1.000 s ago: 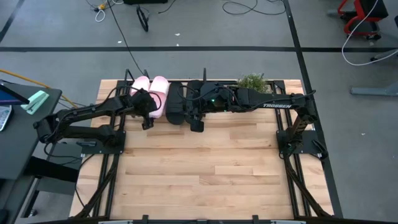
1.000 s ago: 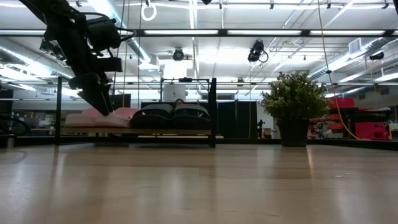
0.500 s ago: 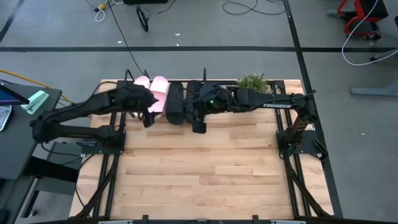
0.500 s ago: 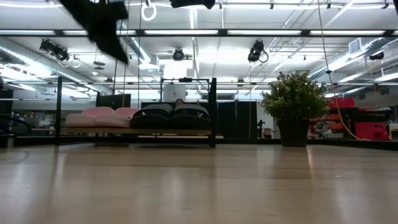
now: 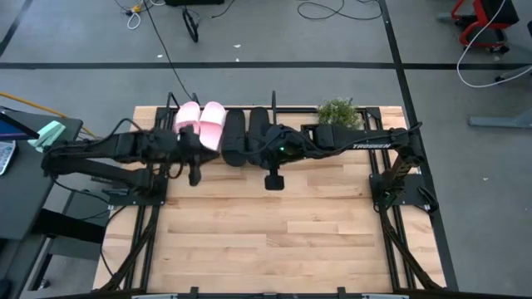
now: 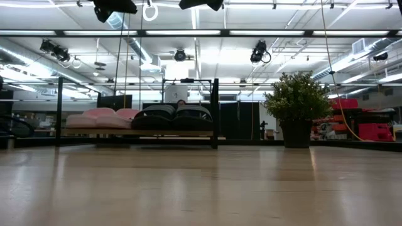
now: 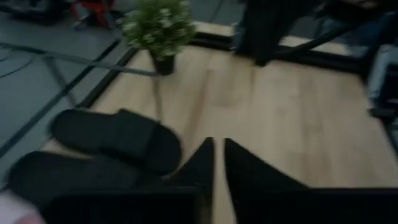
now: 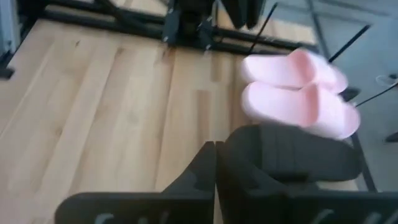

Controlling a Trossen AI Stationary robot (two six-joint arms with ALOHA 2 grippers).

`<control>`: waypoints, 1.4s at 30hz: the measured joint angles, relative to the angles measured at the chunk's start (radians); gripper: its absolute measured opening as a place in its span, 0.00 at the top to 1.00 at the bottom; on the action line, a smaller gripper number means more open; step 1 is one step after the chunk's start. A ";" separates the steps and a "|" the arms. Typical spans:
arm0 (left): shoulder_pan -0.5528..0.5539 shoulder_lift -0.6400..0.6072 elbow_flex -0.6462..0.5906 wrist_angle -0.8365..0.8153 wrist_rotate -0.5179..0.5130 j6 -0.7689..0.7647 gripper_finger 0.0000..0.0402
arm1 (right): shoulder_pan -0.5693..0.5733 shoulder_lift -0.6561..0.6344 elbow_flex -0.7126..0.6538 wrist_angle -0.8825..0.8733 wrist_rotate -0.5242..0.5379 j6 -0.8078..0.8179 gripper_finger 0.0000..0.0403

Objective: Pick and place slides into the shelf
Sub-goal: Return to Home Position

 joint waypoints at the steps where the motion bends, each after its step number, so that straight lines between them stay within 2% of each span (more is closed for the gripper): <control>1: -0.022 -0.003 -0.018 0.028 0.001 -0.007 0.94 | 0.004 0.000 0.000 -0.016 -0.001 0.001 0.98; 8: -0.116 -0.019 -0.147 0.269 -0.016 -0.053 0.99 | 0.008 -0.005 0.000 -0.051 -0.014 0.001 0.99; 13: -0.150 -0.045 -0.185 0.304 -0.049 -0.076 0.99 | -0.013 -0.052 -0.022 -0.112 -0.014 0.013 0.99; 16: -0.155 -0.072 -0.196 0.312 -0.049 -0.073 0.99 | -0.026 -0.143 -0.142 -0.053 -0.024 0.064 0.99; 23: -0.151 -0.183 -0.237 0.314 -0.053 -0.054 0.99 | -0.011 -0.506 -0.617 0.319 -0.041 0.311 1.00; 28: -0.138 -0.302 -0.348 0.384 -0.059 -0.055 1.00 | 0.023 -0.757 -0.875 0.492 -0.047 0.424 1.00; 34: -0.128 -0.440 -0.545 0.598 -0.057 -0.084 1.00 | 0.078 -0.990 -1.065 0.509 0.029 0.580 1.00; 42: -0.129 -0.548 -0.717 0.725 -0.079 -0.146 1.00 | 0.131 -1.154 -1.212 0.512 0.117 0.732 1.00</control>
